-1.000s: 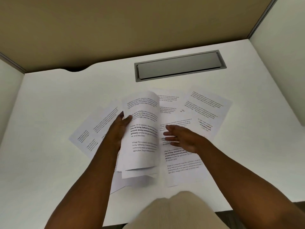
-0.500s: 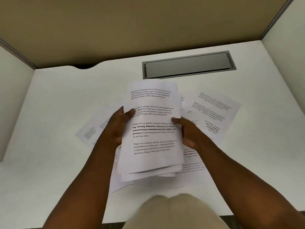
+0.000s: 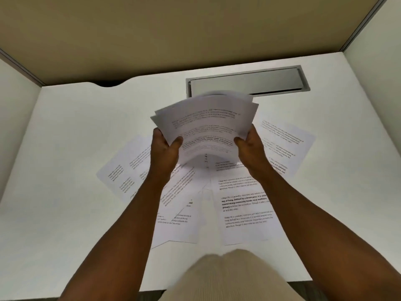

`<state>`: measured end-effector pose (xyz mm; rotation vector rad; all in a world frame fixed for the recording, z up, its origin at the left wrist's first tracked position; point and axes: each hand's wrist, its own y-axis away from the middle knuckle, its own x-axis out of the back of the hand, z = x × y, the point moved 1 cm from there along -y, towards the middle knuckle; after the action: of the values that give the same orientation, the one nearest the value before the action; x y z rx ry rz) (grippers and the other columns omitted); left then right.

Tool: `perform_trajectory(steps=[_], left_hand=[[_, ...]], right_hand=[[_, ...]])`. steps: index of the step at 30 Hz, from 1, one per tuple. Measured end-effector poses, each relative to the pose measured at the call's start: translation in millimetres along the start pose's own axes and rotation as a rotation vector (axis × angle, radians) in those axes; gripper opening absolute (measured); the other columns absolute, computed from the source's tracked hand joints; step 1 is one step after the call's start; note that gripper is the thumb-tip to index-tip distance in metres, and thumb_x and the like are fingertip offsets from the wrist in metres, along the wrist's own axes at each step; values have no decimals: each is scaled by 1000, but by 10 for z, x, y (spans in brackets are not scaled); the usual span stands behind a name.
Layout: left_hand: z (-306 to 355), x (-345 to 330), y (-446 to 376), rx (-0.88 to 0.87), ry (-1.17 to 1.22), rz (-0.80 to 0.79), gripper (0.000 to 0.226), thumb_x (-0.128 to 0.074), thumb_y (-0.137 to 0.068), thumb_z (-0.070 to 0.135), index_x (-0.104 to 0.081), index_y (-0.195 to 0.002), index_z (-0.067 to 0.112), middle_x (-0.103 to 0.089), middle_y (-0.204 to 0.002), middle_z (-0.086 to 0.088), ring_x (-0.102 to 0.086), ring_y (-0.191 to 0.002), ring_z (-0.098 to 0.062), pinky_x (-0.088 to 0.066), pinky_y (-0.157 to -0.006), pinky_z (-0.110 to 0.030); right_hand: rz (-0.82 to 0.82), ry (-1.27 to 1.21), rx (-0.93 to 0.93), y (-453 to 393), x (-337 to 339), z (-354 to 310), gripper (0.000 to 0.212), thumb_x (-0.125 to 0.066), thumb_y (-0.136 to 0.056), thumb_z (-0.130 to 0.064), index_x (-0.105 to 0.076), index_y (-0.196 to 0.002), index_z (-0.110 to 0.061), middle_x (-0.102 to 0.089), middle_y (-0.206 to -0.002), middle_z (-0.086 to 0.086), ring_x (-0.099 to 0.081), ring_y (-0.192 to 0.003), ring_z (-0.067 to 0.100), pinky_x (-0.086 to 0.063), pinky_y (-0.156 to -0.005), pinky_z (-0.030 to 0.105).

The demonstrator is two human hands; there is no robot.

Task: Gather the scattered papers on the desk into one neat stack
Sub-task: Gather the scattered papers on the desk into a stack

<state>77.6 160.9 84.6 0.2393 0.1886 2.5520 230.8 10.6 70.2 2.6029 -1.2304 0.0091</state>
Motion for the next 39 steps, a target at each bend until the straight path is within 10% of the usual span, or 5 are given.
perform_trajectory(steps=[7, 12, 20, 39], left_hand=[[-28, -49, -155, -48, -119, 13, 25, -52, -99, 20, -57, -124, 20, -66, -106, 10, -65, -96, -6, -58, -85, -34], [-189, 207, -330, 128, 188, 22, 38, -59, -94, 13, -55, -132, 15, -66, -125, -5, -63, -113, -24, -53, -94, -48], [-575, 509, -272, 562, 523, 139, 35, -59, -93, 9, -60, -128, 13, -68, -122, -9, -70, -100, -22, -60, -71, -36], [-778, 556, -20, 602, 447, 164, 39, -57, -95, 13, -55, -134, 16, -66, -125, -11, -67, -106, -25, -60, -68, -38]], right_hand=[[7, 97, -79, -115, 89, 72, 39, -47, -88, 2, -46, -118, -24, -59, -114, -4, -57, -103, 15, -51, -85, 30], [333, 345, -288, -164, 554, 402, 30, -58, -83, -10, -53, -112, -13, -63, -100, -1, -60, -96, 21, -46, -75, 26], [63, 897, -594, 211, 900, 1076, 107, -84, -67, -42, -19, -141, 1, -39, -137, 25, -42, -127, 43, -39, -104, 48], [224, 795, -701, 362, 776, 1247, 73, -83, -68, -38, -46, -120, -3, -60, -120, 17, -57, -114, 36, -49, -93, 44]])
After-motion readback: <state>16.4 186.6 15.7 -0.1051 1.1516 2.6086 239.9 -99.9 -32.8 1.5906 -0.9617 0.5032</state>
